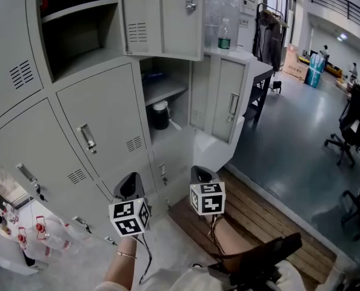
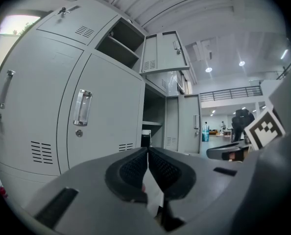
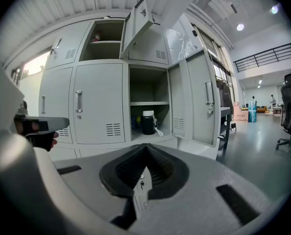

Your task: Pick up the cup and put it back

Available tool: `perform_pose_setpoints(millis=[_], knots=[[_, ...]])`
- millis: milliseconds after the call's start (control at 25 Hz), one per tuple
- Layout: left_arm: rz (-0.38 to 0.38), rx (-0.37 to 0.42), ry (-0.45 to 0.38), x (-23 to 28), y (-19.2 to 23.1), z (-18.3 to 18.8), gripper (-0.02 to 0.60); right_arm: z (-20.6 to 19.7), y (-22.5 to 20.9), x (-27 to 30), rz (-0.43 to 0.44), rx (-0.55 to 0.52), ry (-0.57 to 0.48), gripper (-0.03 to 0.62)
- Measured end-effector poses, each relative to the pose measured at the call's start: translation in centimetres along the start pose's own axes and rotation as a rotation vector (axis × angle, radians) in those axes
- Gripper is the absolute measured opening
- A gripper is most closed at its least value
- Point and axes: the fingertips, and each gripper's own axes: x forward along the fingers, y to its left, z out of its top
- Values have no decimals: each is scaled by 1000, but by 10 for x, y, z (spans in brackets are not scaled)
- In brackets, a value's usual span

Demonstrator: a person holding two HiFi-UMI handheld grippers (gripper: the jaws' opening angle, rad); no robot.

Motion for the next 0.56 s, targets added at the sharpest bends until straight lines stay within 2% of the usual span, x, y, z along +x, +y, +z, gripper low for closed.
perform_pose_setpoints(millis=[560], knots=[[9,-22,-3,3,4,-4,12,-3,5,3,9,-11,-1,-11]])
